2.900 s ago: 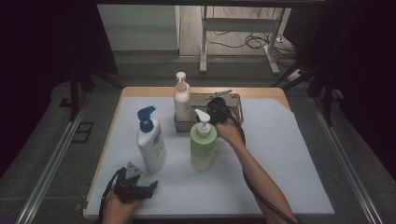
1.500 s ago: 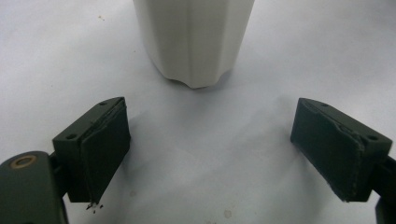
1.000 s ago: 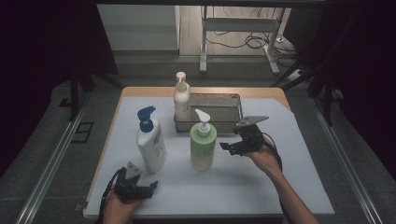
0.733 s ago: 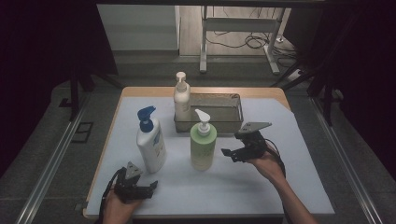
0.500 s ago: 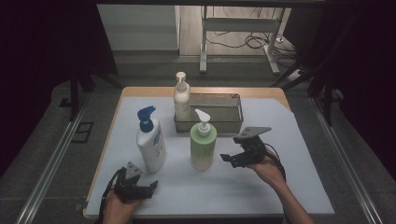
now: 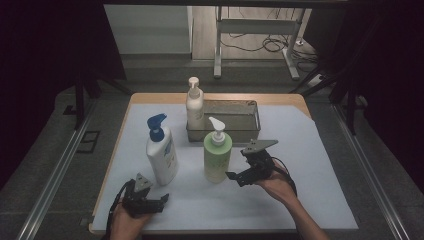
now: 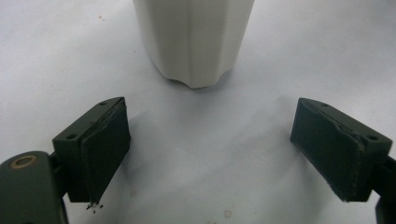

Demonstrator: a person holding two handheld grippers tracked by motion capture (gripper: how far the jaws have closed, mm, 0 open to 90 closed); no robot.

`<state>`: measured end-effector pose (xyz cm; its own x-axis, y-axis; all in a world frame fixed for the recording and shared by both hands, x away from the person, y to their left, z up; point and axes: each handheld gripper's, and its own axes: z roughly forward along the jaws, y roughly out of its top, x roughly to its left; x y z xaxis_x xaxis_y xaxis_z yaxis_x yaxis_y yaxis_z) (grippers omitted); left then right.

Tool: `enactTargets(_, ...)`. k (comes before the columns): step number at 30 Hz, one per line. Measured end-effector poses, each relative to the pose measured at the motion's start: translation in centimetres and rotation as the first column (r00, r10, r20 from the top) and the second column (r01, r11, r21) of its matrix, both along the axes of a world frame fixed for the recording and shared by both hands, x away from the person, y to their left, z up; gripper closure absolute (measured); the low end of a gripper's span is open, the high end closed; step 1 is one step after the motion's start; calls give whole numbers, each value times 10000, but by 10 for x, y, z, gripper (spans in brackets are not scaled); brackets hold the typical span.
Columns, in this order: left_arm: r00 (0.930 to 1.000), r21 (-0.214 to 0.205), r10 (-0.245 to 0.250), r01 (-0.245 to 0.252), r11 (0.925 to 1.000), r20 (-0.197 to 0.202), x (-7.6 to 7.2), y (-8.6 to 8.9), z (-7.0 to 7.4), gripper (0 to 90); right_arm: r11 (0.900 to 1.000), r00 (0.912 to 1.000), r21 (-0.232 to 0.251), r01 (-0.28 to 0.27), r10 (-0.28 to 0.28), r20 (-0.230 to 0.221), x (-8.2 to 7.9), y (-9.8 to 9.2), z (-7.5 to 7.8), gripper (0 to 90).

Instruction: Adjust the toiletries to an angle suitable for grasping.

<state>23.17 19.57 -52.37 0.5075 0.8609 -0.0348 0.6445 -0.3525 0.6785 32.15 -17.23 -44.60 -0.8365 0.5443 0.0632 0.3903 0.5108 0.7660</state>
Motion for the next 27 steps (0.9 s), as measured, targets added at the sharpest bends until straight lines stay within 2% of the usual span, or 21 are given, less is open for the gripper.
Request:
enactTargets(15,10000,20,-25,25,10000,11,0,0,0,117,9997,9993,-115,-220,223,289,6,27,8,0)
enactTargets(27,10000,21,-28,28,10000,9,0,0,0,117,9996,9984,19,-295,293,482,15,46,10,0)
